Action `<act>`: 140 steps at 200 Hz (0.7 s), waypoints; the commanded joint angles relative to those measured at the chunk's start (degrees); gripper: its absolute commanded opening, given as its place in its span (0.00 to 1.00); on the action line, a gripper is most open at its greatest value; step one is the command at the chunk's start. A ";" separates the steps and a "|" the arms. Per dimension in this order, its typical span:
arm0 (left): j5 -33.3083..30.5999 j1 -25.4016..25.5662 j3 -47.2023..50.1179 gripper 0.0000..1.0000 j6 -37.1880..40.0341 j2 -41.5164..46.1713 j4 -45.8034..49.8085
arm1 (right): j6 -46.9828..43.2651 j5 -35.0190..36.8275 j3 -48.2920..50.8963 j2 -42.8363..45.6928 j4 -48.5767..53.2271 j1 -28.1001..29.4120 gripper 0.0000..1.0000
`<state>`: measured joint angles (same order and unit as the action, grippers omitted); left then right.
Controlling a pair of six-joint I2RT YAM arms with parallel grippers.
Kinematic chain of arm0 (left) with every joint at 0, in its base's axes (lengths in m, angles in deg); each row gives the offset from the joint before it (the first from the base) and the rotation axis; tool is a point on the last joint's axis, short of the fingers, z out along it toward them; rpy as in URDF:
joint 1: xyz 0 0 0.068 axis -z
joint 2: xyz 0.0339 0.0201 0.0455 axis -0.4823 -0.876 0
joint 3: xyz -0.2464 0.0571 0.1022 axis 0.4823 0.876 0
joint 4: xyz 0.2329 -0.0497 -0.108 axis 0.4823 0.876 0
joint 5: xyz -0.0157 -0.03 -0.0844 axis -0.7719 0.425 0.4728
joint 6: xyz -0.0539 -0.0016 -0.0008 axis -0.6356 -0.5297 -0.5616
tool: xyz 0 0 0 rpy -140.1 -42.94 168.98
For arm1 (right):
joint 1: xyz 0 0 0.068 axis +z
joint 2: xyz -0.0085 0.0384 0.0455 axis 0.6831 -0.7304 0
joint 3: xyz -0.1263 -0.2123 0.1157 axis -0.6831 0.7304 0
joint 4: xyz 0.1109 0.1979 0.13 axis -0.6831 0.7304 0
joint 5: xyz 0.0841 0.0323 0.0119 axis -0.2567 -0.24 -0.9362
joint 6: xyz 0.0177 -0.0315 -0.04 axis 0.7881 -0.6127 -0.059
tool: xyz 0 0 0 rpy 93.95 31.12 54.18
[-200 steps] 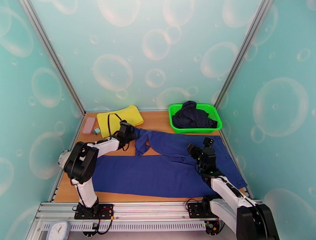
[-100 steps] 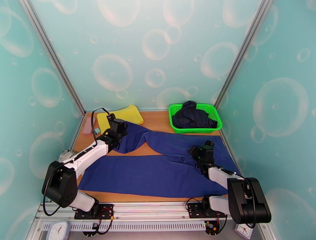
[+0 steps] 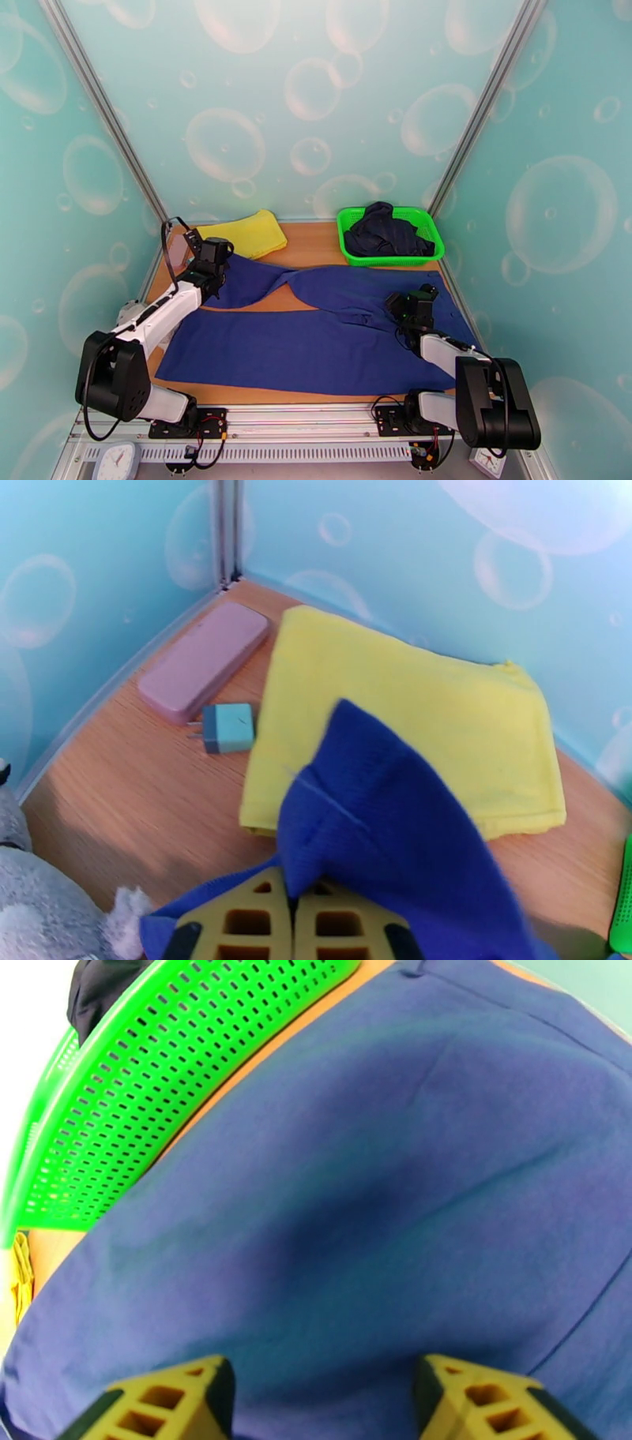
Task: Fold and stack the trousers
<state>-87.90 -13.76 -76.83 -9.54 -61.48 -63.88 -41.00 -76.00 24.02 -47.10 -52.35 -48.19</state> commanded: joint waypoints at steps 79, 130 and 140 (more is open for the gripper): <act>2.13 -3.12 -1.99 0.00 2.70 2.46 -5.76 | 2.26 0.49 0.87 0.40 0.36 -0.85 0.64; 5.10 -3.03 -0.76 0.00 2.51 1.87 -6.43 | -1.31 -0.78 1.35 5.73 -1.01 -0.15 0.62; 6.62 -3.03 0.00 0.00 2.60 2.06 -6.62 | -3.63 0.05 2.01 9.40 -2.72 2.22 0.62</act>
<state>-84.14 -16.25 -76.98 -7.68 -59.77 -67.62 -40.84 -76.44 24.61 -44.45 -52.31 -48.93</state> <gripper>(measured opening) 0.048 0.625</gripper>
